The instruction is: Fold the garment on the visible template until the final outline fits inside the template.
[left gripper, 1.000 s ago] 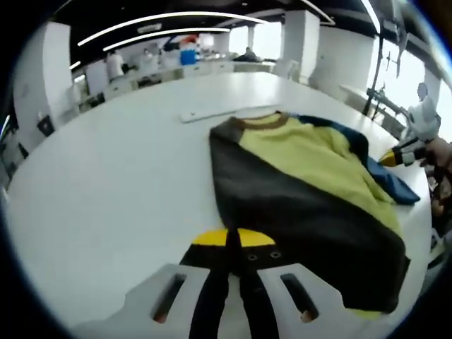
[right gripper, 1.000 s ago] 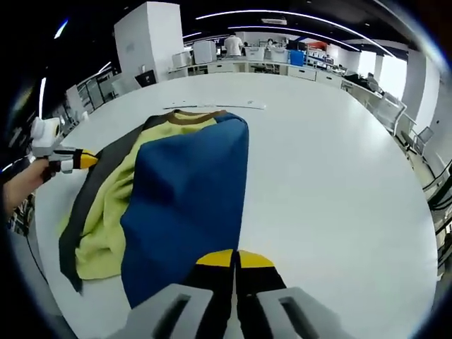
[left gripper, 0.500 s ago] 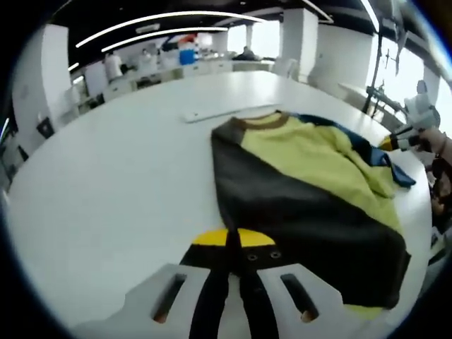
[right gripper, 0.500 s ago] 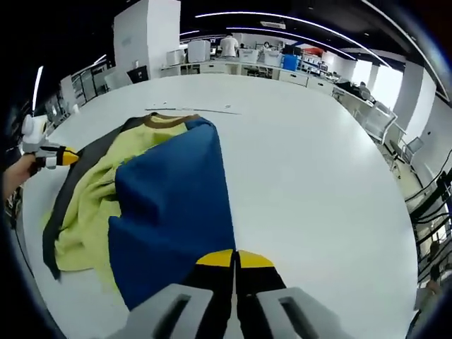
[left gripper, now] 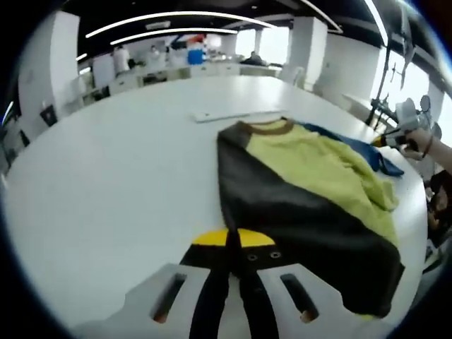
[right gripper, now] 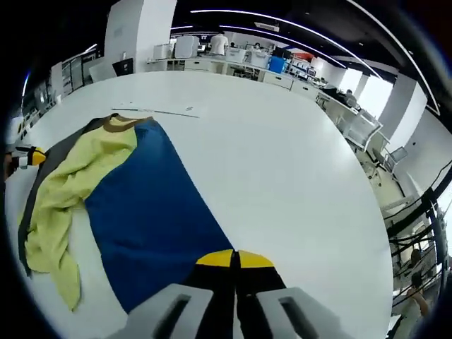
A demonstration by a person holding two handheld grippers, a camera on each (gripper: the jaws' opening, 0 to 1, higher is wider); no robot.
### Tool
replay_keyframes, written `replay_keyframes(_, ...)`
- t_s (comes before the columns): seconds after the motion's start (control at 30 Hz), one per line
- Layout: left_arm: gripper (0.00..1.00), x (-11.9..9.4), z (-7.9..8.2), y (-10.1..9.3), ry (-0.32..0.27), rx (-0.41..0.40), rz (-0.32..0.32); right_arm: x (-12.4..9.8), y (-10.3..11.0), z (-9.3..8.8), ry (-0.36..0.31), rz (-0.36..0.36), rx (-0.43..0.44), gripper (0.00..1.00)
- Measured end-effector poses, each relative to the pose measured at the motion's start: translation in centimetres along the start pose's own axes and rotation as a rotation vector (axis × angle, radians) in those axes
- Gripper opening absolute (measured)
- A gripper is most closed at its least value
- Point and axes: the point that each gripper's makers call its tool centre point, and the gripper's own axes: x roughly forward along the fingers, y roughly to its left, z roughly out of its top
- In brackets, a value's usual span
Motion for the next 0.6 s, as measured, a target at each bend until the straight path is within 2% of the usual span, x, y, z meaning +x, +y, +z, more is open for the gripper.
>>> replay_keyframes(0.23, 0.0, -0.2, -0.2, 0.6, 0.003, 0.005, 0.012, 1.6, -1.2, 0.5, 0.023, -0.028, -0.046, 0.0)
replay_keyframes(0.6, 0.0, -0.2, -0.3, 1.1, 0.009, -0.004, 0.013, 3.0, -3.0, 1.7, 0.04, -0.055, -0.081, 0.0)
